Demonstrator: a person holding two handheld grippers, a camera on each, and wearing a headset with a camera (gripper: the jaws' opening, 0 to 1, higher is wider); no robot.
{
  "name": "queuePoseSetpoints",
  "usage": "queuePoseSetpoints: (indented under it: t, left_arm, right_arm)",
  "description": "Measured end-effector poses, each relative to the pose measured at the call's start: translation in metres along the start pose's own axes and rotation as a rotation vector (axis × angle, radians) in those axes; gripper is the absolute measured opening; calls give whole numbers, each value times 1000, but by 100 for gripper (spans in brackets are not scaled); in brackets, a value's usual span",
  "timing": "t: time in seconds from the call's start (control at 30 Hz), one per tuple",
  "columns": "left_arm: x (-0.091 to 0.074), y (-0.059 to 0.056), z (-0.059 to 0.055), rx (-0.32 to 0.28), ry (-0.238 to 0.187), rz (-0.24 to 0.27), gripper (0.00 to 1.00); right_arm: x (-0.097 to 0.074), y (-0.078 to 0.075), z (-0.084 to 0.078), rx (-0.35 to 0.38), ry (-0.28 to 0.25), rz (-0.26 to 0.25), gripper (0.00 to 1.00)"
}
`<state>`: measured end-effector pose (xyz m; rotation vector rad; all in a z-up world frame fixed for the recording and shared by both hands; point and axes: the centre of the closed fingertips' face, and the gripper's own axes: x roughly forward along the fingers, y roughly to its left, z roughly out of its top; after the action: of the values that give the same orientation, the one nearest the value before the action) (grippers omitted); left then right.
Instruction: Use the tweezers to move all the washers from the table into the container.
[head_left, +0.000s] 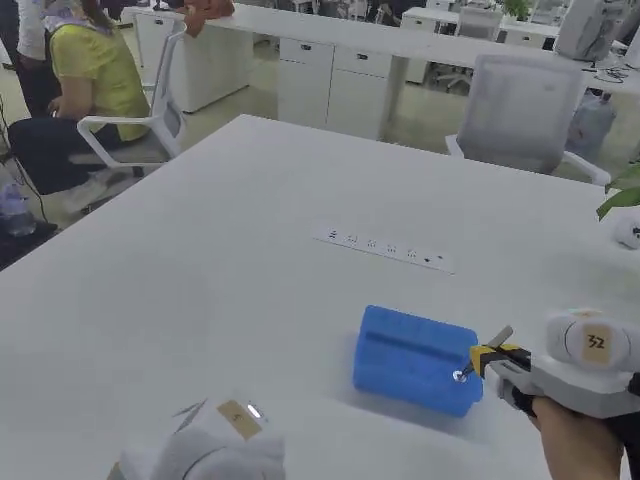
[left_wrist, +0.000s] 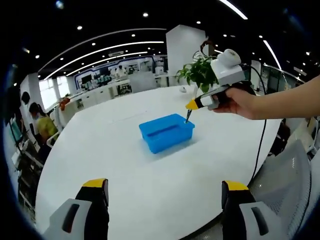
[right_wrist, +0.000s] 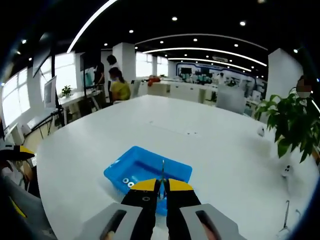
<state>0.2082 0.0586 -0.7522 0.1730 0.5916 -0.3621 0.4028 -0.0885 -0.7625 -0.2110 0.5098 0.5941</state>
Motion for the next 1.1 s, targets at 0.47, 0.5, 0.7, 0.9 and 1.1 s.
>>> queuePoseSetpoints:
  t: [0.47, 0.5, 0.7, 0.9, 1.1]
  left_arm:
    - [-10, 2, 12, -17, -18, 32, 95]
    - [-10, 1, 13, -23, -20, 28, 94]
    - [-10, 0, 21, -15, -27, 17, 93]
    - [-14, -1, 35, -5, -50, 3, 91]
    - [-16, 5, 50, 18, -76, -6, 91]
  right_arm:
    - [26, -5, -18, -30, 70, 8, 2]
    - [27, -4, -19, -29, 75, 13, 2]
    - [33, -3, -31, -27, 114, 18, 2]
    - [37, -1, -41, -39, 144, 13, 2]
    - [38, 1, -49, -44, 173, 19, 2]
